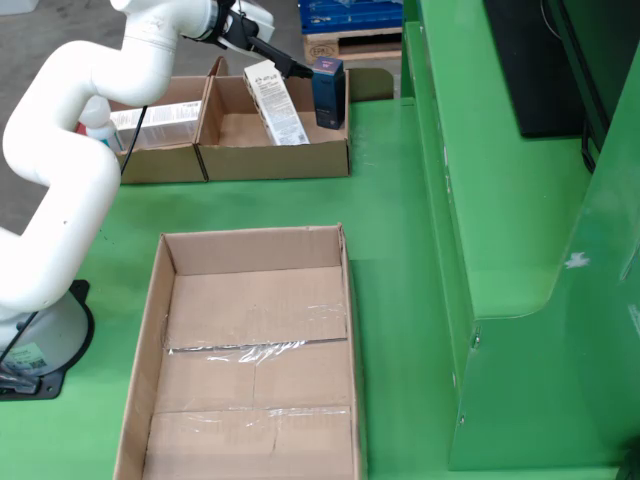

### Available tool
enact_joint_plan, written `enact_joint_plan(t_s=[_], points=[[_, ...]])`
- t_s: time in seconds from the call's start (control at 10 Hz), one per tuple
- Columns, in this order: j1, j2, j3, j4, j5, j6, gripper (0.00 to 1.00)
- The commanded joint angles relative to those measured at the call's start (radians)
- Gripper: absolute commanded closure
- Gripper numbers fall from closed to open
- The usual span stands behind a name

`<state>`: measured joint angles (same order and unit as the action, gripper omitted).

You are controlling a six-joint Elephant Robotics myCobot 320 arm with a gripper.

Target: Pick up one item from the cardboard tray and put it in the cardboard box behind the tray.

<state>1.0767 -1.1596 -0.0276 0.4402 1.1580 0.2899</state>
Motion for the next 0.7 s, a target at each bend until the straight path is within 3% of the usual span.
enact_joint_plan(t_s=[0.0, 0.3, 0.6], points=[[0.003, 0.045, 0.028, 0.012, -0.008, 0.004, 0.2], [0.003, 0.045, 0.028, 0.012, -0.008, 0.004, 0.5], [0.003, 0.045, 0.028, 0.012, -0.008, 0.004, 0.5]])
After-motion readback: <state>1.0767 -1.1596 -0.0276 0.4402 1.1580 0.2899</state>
